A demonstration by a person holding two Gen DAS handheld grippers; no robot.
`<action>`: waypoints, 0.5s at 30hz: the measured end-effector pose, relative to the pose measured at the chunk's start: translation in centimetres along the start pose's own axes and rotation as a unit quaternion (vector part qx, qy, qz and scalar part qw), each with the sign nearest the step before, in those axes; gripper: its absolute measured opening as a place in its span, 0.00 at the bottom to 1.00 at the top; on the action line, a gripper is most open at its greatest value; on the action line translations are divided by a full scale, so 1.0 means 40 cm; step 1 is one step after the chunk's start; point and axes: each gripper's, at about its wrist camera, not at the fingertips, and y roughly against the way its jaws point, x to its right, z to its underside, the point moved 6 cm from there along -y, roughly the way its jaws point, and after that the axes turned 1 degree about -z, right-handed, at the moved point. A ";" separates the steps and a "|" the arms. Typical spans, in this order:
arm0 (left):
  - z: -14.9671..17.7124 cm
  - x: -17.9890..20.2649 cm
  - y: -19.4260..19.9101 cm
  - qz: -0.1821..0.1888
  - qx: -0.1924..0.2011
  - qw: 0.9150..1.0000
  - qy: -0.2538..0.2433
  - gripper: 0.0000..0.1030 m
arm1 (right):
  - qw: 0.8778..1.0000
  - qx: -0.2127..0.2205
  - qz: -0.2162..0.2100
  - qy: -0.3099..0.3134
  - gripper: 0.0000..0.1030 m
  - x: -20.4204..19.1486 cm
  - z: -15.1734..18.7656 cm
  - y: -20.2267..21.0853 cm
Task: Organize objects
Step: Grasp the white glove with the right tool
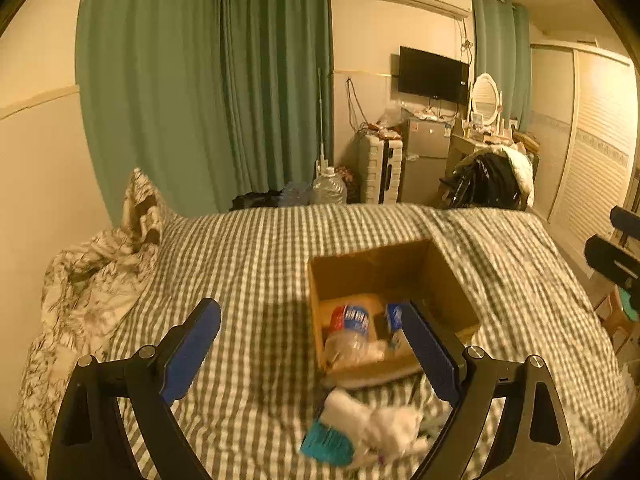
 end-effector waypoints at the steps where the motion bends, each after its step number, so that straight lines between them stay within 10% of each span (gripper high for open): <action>1: 0.018 -0.007 0.001 -0.002 -0.005 1.000 0.002 0.92 | 1.000 -0.004 -0.002 0.000 0.92 -0.005 0.016 0.001; 15: 0.337 -0.076 -0.128 -0.033 -0.091 0.995 0.039 0.92 | 0.991 -0.130 -0.039 -0.021 0.92 -0.116 0.344 -0.182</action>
